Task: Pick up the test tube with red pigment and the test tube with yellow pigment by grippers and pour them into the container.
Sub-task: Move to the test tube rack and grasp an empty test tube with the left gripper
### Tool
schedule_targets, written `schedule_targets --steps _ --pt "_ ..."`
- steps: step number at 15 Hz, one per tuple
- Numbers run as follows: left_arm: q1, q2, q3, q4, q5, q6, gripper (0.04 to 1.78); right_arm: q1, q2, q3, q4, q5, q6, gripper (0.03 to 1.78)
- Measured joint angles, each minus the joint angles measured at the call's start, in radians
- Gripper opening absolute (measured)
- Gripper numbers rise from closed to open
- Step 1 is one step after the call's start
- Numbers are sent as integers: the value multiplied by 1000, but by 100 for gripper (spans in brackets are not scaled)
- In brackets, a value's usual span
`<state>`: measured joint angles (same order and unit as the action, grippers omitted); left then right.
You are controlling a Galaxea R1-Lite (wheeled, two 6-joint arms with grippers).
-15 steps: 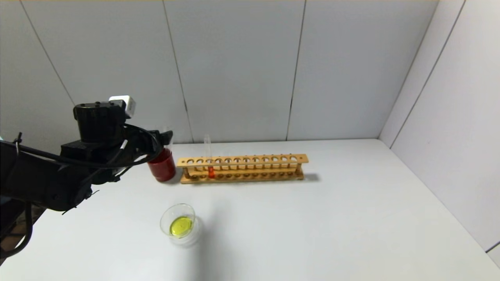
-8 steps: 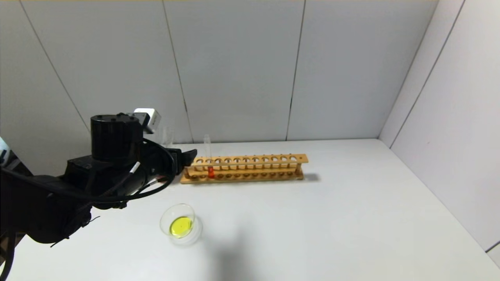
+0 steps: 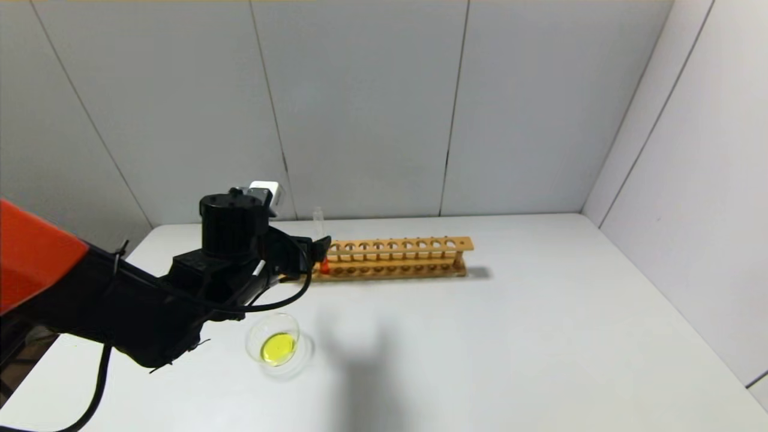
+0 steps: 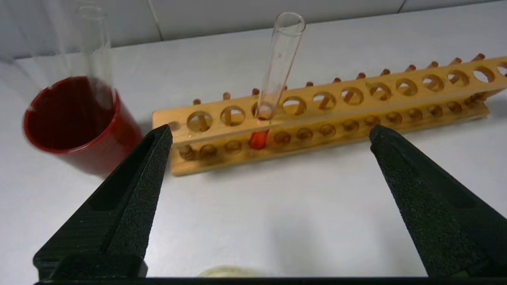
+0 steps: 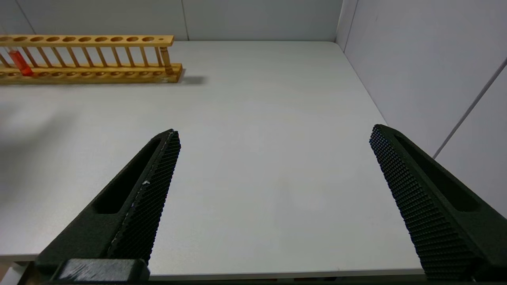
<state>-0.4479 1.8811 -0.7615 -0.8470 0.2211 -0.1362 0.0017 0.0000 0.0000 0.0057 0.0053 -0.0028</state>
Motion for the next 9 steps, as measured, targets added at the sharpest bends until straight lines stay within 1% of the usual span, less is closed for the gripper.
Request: schedule_targets --steps 2,5,9 --pt "-1 75 -62 -17 1 2 175 0 0 0 0 0 0 175" --pt "3 164 -152 -5 1 8 175 0 0 0 0 0 0 175" --pt "23 246 -235 13 2 6 175 0 0 0 0 0 0 175"
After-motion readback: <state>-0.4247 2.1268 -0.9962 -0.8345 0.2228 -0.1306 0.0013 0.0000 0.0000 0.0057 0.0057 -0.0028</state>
